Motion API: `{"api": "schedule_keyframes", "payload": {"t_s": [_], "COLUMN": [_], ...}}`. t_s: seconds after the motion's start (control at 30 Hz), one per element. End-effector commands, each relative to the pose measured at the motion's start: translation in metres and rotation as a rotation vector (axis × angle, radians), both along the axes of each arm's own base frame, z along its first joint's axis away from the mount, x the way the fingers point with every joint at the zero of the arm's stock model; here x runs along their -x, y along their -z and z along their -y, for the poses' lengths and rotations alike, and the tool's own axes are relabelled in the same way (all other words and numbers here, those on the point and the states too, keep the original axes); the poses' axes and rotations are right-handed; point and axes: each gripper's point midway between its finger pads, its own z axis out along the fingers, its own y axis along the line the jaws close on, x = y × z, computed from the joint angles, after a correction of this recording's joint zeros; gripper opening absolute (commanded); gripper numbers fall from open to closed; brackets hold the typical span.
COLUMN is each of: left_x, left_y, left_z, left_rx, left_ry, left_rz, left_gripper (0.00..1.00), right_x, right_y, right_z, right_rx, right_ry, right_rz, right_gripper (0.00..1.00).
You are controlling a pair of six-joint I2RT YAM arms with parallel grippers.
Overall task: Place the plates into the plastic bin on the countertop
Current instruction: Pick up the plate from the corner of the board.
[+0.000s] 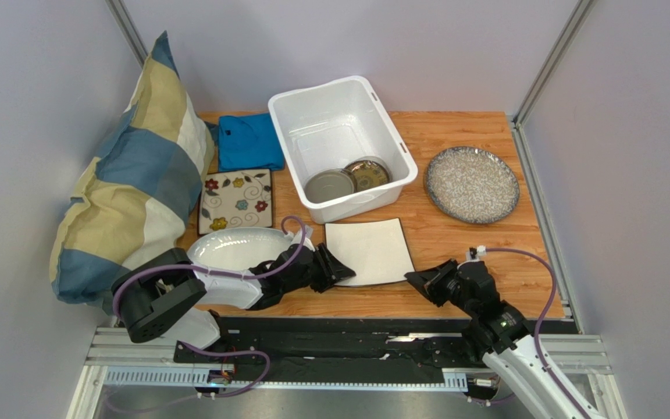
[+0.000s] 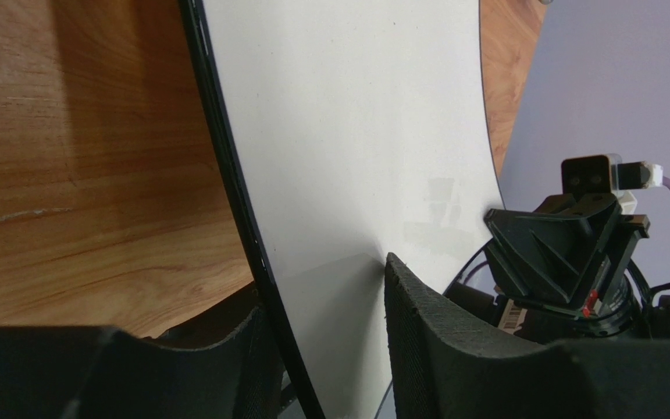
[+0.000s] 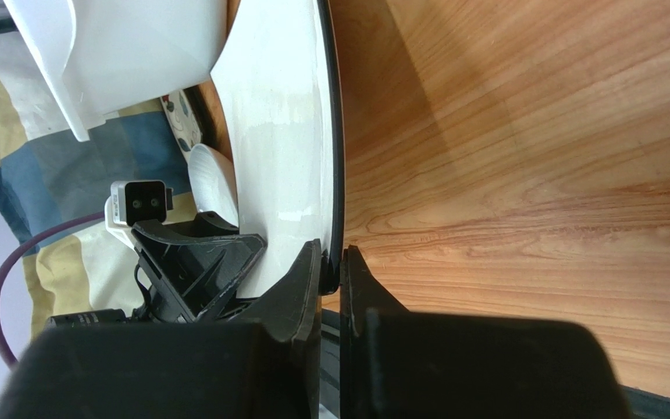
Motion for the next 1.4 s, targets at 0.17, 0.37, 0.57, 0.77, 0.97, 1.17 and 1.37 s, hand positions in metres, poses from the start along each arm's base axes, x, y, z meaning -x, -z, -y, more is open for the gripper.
{"api": "schedule_keyframes", "payload": {"t_s": [0.17,0.37,0.57,0.77,0.97,1.17,1.37], "left_x": [-0.014,-0.012,-0.007,-0.003,0.001,0.010,0.016], "left_y": [-0.086,-0.085,-0.086,-0.080,-0.084,-0.089,-0.095], "left_z": [0.023,0.024,0.024,0.018,0.008,0.002,-0.007], "left_rx": [0.248,0.253,0.269,0.275,0.302,0.329,0.360], "left_ry": [0.001,0.008,0.023,0.008,-0.015,0.001,0.001], "left_rz": [0.164,0.148,0.129,0.092,0.088,0.081,0.083], "left_gripper": [0.24,0.09,0.00,0.00,0.00,0.00,0.00], "right_x": [0.056,0.053,0.041,0.027,0.028,0.020,0.019], "right_y": [0.056,0.058,0.054,0.042,0.047,0.043,0.044], "right_z": [-0.003,-0.009,-0.008,-0.007,0.013,0.022,0.016], "right_rx": [0.139,0.151,0.172,0.170,0.229,0.274,0.279], "right_ry": [-0.204,-0.214,-0.192,-0.167,-0.102,-0.074,-0.113], "right_rz": [-0.211,-0.194,-0.142,-0.028,-0.021,0.040,0.067], "right_gripper": [0.00,0.00,0.02,0.36,0.62,0.67,0.70]}}
